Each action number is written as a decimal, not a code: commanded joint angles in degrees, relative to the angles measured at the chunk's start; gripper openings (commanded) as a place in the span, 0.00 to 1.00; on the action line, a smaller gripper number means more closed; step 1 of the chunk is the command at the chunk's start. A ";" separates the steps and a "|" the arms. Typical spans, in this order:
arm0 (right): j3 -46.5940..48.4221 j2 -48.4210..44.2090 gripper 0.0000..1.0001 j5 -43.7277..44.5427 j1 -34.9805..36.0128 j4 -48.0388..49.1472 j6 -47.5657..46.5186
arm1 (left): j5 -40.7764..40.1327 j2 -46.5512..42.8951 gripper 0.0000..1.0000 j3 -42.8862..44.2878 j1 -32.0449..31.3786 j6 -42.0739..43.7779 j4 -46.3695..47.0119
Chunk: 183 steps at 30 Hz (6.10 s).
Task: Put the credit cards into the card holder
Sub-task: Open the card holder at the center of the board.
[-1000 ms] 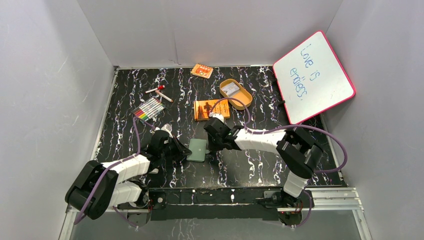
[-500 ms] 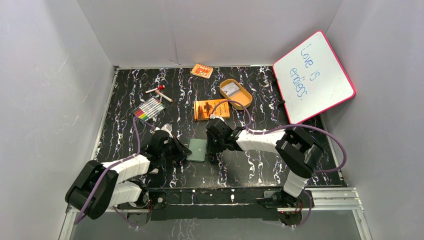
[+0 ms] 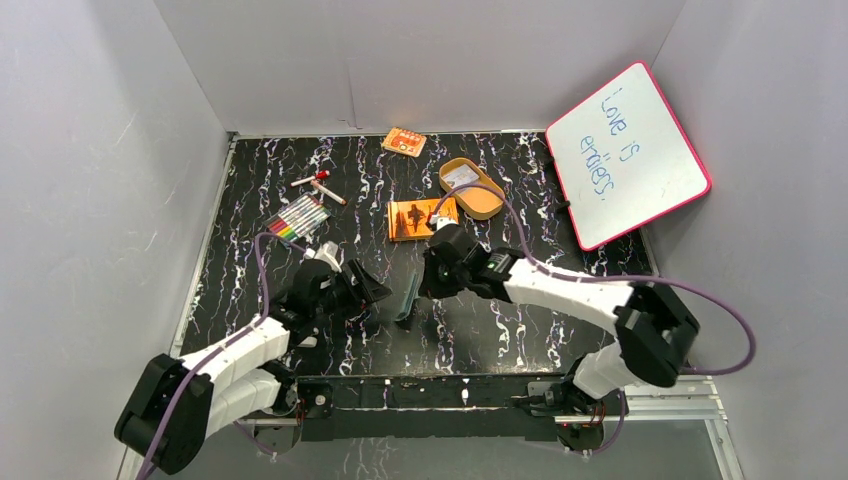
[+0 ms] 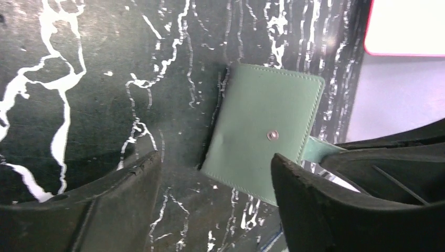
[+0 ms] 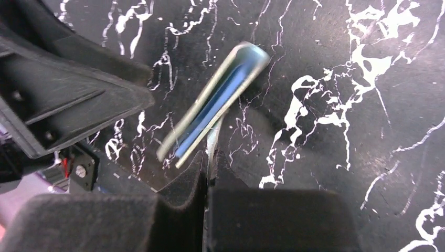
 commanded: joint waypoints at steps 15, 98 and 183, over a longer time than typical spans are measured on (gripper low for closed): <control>-7.21 -10.40 0.00 2.03 0.32 -3.66 -2.26 | 10.88 5.55 0.82 -0.15 -2.26 2.63 10.71; -19.36 -19.94 0.00 19.17 0.23 -15.89 11.94 | 21.35 28.15 0.11 16.27 -13.84 7.25 18.16; -12.48 -3.18 0.43 2.68 1.90 6.94 1.50 | 2.75 11.85 0.00 6.94 -14.64 -4.64 10.33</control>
